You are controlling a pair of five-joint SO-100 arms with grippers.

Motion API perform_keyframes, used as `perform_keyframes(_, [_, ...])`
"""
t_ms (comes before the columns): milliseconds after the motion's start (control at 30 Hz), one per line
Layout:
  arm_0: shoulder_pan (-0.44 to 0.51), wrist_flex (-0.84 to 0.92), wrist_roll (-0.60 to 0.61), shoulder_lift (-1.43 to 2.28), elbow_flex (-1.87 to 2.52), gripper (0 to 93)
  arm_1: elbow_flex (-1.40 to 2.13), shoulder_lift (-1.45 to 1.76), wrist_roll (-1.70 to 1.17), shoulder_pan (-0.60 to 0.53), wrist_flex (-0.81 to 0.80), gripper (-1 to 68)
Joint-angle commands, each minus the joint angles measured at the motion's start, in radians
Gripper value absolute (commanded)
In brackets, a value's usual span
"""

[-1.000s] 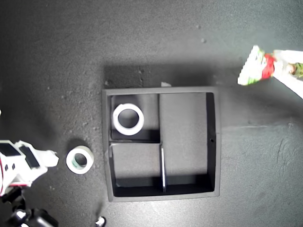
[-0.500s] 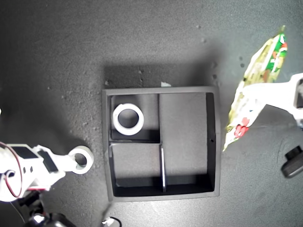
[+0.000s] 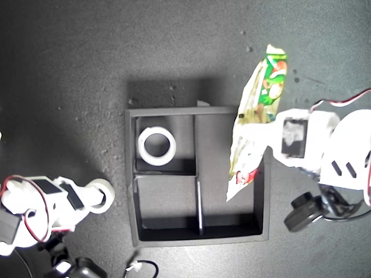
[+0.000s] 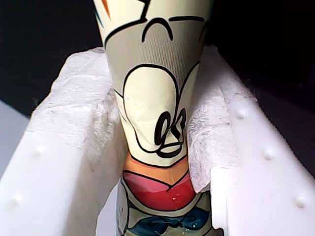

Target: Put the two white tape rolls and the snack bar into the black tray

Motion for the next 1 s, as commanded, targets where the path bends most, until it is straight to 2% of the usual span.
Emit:
perform_keyframes(0, [0.011,-0.026,-0.009,0.003,-0.002,8.3,-0.057,0.006,-0.012,0.0,0.006,-0.6])
perform_keyframes(267, [0.037,-0.046,-0.043,-0.034,-0.011,7.8,-0.055,0.006,-0.012,-0.015,0.008,-0.5])
perform_keyframes(600, [0.037,-0.046,-0.026,-0.075,-0.038,8.8,-0.041,0.005,-0.011,-0.021,0.032,-0.5])
perform_keyframes(800, [0.035,-0.048,-0.032,-0.176,-0.087,10.1,-0.021,-0.003,-0.009,-0.032,-0.014,-0.5])
perform_keyframes(967, [0.026,-0.067,-0.041,-0.19,-0.081,7.3,-0.052,-0.041,-0.009,-0.064,-0.023,-0.5])
